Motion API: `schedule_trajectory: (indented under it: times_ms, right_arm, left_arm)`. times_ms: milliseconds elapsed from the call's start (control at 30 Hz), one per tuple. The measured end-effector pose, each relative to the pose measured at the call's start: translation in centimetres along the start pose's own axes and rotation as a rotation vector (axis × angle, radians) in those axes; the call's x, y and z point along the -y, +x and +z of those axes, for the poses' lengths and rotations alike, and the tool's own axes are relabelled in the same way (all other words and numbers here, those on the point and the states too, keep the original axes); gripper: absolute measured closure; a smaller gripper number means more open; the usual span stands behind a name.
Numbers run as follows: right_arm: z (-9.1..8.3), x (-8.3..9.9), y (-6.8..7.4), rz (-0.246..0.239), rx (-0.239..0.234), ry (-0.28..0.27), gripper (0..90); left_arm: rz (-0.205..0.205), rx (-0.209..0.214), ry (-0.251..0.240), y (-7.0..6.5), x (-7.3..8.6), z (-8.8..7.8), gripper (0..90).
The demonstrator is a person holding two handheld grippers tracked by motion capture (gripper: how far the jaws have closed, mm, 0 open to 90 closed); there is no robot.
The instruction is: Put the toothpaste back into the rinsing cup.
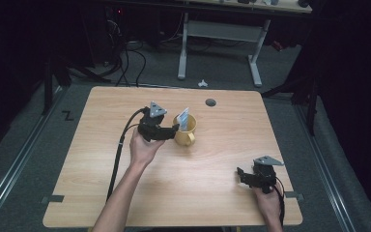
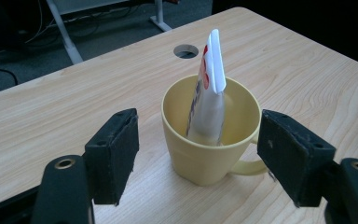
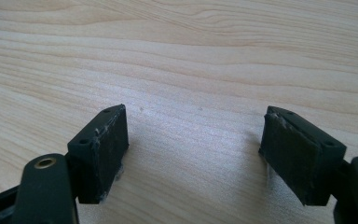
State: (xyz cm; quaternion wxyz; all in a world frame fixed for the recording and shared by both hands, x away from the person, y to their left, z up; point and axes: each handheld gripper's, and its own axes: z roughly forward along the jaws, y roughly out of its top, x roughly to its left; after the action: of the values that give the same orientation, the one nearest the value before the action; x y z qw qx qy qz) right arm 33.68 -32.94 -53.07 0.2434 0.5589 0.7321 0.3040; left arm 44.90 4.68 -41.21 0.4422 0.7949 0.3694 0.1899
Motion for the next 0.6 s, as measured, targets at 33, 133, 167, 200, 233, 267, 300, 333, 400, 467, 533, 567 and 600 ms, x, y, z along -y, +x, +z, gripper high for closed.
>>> schedule_trajectory:
  times_ms: [33,133,167,200,233,267,300,333,400,467,533,567,600]
  right_arm:
    - [0.0,0.0,0.0,0.000,0.000,0.001,23.2]
    - [0.0,0.0,0.0,-0.001,0.001,0.001,23.2]
    - [0.0,0.0,0.0,0.000,0.000,0.001,23.2]
    - [0.0,0.0,0.0,-0.001,0.000,0.001,23.2]
    - [0.0,0.0,0.0,0.000,0.001,0.001,23.1]
    - [0.0,0.0,0.0,0.000,0.000,0.000,23.2]
    - [0.0,0.0,0.0,0.000,0.000,0.001,23.1]
    - [0.0,0.0,0.0,0.000,0.000,0.000,23.2]
    - [0.0,0.0,0.0,0.000,0.000,0.000,23.2]
    - [0.0,0.0,0.0,-0.001,0.001,0.001,23.2]
    - [0.0,0.0,0.0,0.000,0.000,0.000,23.2]
    - [0.0,0.0,0.0,0.000,0.000,0.000,23.2]
    - [0.0,0.0,0.0,0.000,0.000,0.000,23.1]
  left_arm:
    - [-0.002,0.001,-0.001,0.0,0.0,-0.1,29.9]
    - [-0.011,0.003,-0.002,0.1,0.3,-0.3,30.4]
    - [-0.013,0.003,-0.002,0.2,0.4,-0.4,30.4]
    - [-0.017,0.002,0.000,0.2,0.5,-0.4,30.4]
    - [-0.018,-0.001,0.001,0.3,0.5,-0.5,30.4]
    - [-0.020,-0.001,0.001,0.4,0.6,-0.6,30.5]
    - [-0.020,-0.003,0.001,0.4,0.7,-0.8,30.5]
    - [-0.022,-0.003,0.001,0.5,0.7,-0.9,30.4]
    - [-0.027,-0.003,-0.001,0.6,0.9,-1.1,30.5]
    - [-0.031,-0.005,-0.001,0.7,1.0,-1.3,30.5]
    - [-0.030,-0.007,0.004,0.8,1.0,-1.5,30.4]
    - [-0.031,-0.006,0.004,0.8,1.0,-1.5,30.4]
    - [-0.030,-0.006,0.006,0.9,1.1,-1.6,30.4]
